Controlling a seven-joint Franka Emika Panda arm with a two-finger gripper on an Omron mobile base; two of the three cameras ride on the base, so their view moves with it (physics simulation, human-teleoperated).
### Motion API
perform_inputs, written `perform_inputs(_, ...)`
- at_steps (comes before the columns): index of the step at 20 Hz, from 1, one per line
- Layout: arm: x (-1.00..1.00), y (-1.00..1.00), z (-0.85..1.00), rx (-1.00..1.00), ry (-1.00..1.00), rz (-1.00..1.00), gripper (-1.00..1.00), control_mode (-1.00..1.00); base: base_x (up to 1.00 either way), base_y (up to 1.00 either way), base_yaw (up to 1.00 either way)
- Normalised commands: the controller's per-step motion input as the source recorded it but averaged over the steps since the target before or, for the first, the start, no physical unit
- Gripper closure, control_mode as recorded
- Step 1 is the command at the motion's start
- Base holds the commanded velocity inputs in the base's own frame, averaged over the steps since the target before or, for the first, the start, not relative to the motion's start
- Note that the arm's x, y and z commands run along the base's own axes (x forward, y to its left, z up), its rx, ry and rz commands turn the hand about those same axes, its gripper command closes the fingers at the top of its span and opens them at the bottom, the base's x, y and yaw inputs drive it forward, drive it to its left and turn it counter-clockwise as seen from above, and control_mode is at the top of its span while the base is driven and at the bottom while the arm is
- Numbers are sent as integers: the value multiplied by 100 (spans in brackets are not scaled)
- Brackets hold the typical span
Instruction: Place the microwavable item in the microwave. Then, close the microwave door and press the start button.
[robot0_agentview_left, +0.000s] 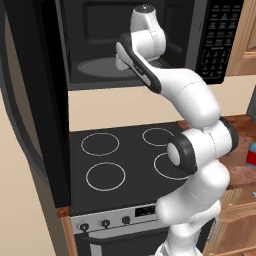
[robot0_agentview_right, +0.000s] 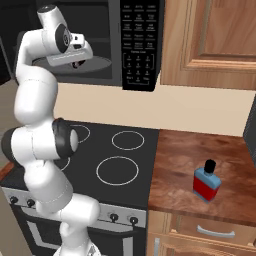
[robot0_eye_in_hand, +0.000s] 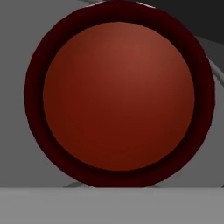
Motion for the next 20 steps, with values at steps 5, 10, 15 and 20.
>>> perform_inputs(5,-21,0,-4,0,-12,0,-100,-100,0,0,0)
perform_inputs(10,-69,0,0,0,-35,0,-100,-100,0,0,0)
perform_inputs(15,-99,0,-30,0,-30,0,-100,-100,0,0,0)
perform_inputs(20,-98,-1,-62,-7,-20,0,-100,-100,0,0,0)
